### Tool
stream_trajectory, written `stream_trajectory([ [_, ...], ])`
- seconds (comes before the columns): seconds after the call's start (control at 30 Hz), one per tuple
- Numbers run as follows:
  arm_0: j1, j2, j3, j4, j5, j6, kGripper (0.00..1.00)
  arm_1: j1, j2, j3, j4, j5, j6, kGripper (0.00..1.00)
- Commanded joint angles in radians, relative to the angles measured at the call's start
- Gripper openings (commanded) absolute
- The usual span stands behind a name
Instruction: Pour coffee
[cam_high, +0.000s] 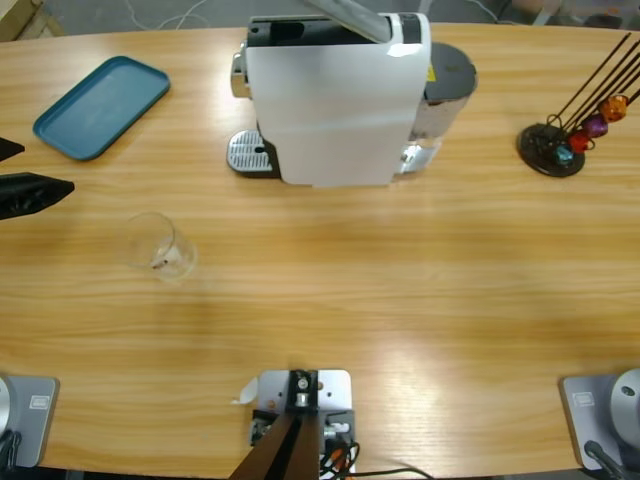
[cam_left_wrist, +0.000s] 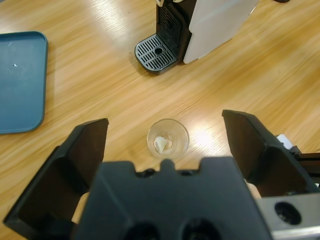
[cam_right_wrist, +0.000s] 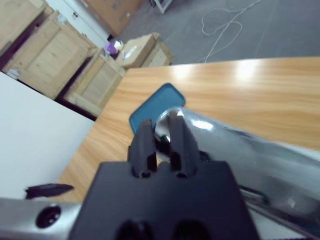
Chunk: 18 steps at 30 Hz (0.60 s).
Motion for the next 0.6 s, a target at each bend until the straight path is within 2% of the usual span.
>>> stream_trajectory([
  [0.03, 0.008, -0.021, 0.051, 0.013, 0.004, -0.009, 0.987, -0.065, 0.161, 0.106, 0.017, 0.001, -0.031, 0.000],
  [0.27, 0.008, -0.014, 0.059, 0.012, 0.004, -0.009, 0.987, -0.096, 0.167, 0.093, 0.008, 0.012, -0.058, 0.000],
  [0.4, 0.008, -0.012, 0.063, 0.011, 0.004, -0.009, 0.987, -0.050, 0.166, 0.086, -0.023, 0.037, -0.075, 0.000],
  [0.6, 0.008, -0.006, 0.063, 0.010, 0.005, -0.009, 0.991, 0.028, 0.135, 0.073, -0.071, 0.125, -0.174, 0.000],
])
